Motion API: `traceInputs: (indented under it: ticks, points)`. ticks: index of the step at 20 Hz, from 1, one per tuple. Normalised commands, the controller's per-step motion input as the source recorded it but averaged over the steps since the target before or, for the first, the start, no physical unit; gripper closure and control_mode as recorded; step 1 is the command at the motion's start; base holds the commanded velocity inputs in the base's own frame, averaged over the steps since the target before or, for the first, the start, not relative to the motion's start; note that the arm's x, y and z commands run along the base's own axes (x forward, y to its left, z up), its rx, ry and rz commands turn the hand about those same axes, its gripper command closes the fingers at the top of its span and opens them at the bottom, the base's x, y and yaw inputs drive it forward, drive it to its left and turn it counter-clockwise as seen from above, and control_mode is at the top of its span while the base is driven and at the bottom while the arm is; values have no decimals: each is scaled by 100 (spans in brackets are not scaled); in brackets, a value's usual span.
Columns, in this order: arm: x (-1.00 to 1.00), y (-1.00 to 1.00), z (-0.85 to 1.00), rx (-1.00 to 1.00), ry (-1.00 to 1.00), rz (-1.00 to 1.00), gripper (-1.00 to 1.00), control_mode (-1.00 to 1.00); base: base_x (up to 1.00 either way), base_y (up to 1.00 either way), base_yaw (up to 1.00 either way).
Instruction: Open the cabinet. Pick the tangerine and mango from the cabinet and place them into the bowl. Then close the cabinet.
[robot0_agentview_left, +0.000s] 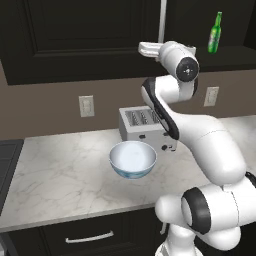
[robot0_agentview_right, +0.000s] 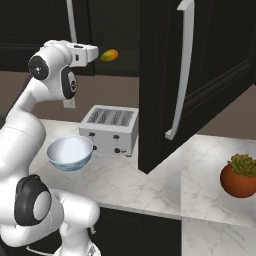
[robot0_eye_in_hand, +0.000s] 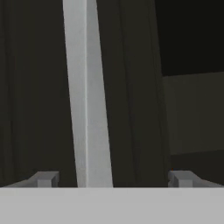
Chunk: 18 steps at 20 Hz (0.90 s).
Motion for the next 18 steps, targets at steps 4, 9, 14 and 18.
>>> traceInputs:
  ticks: [4,9,14,18]
  points:
    - [53,0,-4,-2,0,-3,100,-100,0,0,0]
    - [0,0,0,0,0,0,100,-100,0,0,0]
    - [0,1,2,0,0,0,100,-100,0,0,0]
    - [-14,24,16,0,0,0,100,-100,0,0,0]
